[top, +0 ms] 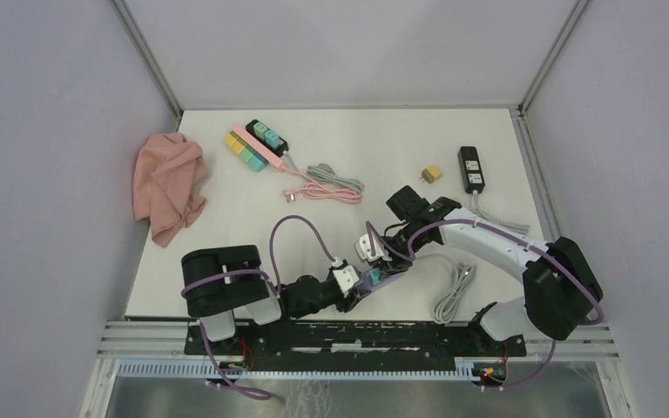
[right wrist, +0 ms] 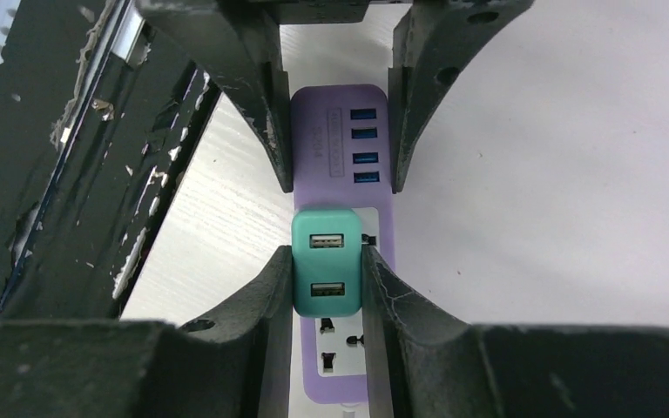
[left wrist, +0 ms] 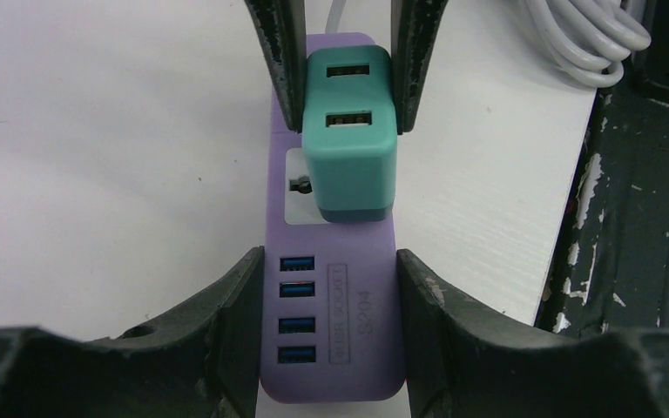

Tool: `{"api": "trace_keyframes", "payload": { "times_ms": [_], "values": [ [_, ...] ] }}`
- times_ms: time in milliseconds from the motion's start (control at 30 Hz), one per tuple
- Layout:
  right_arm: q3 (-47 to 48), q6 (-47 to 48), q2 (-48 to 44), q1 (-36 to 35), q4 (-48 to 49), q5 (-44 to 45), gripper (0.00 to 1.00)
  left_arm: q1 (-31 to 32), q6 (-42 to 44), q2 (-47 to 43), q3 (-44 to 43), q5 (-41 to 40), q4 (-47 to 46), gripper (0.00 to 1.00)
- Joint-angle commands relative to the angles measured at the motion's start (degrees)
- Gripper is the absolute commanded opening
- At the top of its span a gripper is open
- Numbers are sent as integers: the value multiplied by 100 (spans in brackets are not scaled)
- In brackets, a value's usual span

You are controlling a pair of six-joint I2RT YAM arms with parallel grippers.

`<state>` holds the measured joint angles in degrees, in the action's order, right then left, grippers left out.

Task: Pull the plug off the socket
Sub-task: Remove the plug from the socket.

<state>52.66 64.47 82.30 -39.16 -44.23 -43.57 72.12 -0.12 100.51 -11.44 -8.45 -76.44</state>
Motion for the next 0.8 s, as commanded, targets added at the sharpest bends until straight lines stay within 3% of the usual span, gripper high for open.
{"api": "trace_keyframes", "payload": {
  "times_ms": [0,100,367,567,767],
  "values": [
    [-61,1124,-244,161,-814,-353,0,-7,-181,48,2,-48,-83,3],
    [-1,1074,-63,-94,-837,-528,0,-13,-185,44,23,-46,-98,3],
    [290,-481,132,-293,22,-649,0,-12,-205,43,28,-48,-107,3],
    [299,506,-19,433,-769,-789,0,-9,-190,40,19,-18,-92,3],
    [140,1115,-57,217,-1063,-880,0,-13,-181,39,4,3,-74,3]
  ]
}}
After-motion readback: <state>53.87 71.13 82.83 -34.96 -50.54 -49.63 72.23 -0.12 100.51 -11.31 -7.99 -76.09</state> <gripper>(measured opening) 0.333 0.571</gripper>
